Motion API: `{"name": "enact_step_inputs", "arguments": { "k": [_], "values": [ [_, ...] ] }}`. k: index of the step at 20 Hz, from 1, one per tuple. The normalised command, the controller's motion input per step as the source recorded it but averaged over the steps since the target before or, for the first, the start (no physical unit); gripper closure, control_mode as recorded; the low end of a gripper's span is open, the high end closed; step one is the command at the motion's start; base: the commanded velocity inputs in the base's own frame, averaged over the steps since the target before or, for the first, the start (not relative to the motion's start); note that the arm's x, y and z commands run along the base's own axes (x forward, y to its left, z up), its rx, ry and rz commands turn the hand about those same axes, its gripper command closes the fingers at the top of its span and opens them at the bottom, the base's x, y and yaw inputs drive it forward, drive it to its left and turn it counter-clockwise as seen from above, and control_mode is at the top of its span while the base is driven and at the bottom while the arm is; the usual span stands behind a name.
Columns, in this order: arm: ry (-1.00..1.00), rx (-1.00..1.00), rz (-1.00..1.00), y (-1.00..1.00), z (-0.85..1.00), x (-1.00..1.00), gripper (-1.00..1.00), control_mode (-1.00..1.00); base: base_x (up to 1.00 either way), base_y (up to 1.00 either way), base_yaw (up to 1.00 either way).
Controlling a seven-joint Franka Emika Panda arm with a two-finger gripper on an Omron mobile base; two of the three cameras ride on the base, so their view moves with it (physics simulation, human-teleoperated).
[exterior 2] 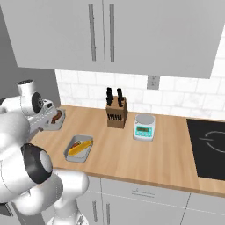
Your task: Take the meat container that has the chicken drumstick and place it on the second highest rack of the freezer. Then take the vegetable container that has the bell pepper and corn and place it on the highest rack of the freezer.
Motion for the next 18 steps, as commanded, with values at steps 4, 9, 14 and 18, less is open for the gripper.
{"name": "enact_step_inputs", "arguments": {
  "k": [4,9,14,18],
  "values": [
    [-0.04,0.06,-0.04,-0.69,0.37,-0.45,1.00,-1.00,0.00,0.00,0.00],
    [-0.05,0.05,-0.05,-0.76,0.27,-0.52,1.00,-1.00,0.00,0.00,0.00],
    [0.00,0.05,-0.08,-0.77,0.33,-0.24,1.00,-1.00,0.00,0.00,0.00],
    [-0.02,0.02,-0.06,-0.63,0.26,-0.16,1.00,-1.00,0.00,0.00,0.00]
  ]
}}
